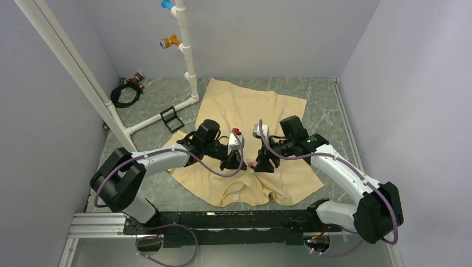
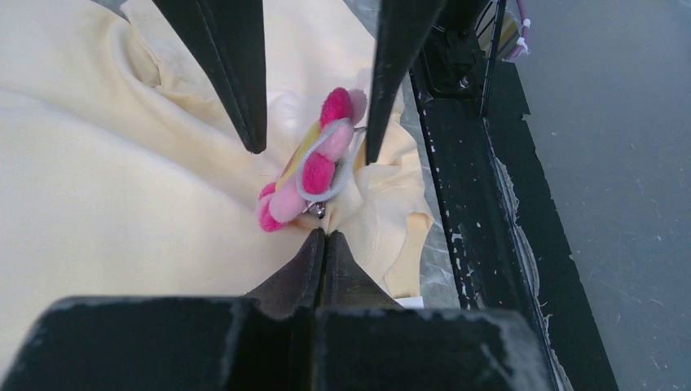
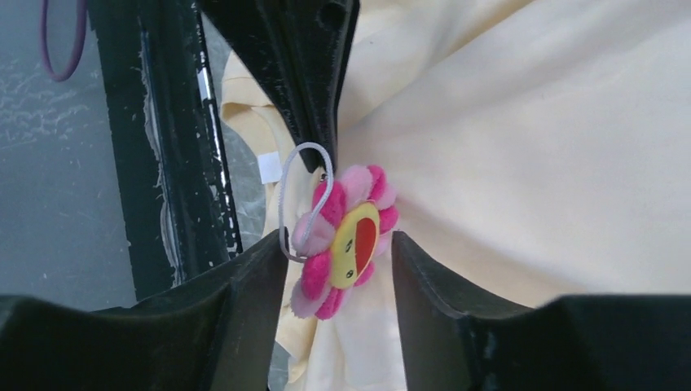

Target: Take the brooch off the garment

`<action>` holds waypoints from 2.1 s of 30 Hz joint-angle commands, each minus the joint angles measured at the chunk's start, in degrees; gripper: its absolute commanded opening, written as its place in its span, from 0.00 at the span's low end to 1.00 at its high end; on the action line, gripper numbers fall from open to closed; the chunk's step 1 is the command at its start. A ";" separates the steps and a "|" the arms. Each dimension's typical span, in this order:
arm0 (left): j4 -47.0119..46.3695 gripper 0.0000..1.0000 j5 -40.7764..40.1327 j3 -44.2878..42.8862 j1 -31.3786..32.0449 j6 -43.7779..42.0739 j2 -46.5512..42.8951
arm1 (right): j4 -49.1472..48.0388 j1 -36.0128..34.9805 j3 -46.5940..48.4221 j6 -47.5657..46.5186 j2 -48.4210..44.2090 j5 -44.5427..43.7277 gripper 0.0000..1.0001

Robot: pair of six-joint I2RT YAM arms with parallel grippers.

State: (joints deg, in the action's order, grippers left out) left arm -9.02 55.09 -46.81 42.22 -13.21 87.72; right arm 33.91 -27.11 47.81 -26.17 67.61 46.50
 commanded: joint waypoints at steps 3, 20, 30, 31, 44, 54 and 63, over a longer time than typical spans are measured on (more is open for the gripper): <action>-4.01 0.00 5.10 -1.71 -1.33 4.91 -0.23 | -6.74 -0.82 -1.11 3.61 1.02 -3.45 0.30; -11.81 0.00 5.17 2.79 -4.95 14.55 -1.23 | -25.62 2.73 -3.64 22.10 5.23 15.51 0.00; -10.15 0.01 4.19 5.04 -4.95 12.90 -1.95 | -39.96 6.12 -7.61 35.14 6.39 21.35 0.00; -9.91 0.02 4.27 5.10 -4.95 11.90 -2.21 | -40.91 6.38 -8.03 35.97 6.46 21.50 0.00; -14.18 0.00 5.52 5.63 -4.18 16.87 -3.63 | -52.81 7.26 -10.88 44.93 8.03 22.04 0.00; -16.66 0.32 7.91 7.52 -5.41 17.17 -5.09 | -57.36 7.49 -12.91 47.49 7.67 24.45 0.00; -32.93 0.52 8.45 16.62 -16.55 26.54 -10.58 | -61.03 8.13 -13.21 50.40 7.57 26.14 0.00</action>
State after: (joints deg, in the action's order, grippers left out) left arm -34.33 63.09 -31.03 25.67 10.52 79.09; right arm -20.40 -19.20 34.37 21.61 76.29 69.08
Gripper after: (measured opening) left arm 0.460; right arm 0.046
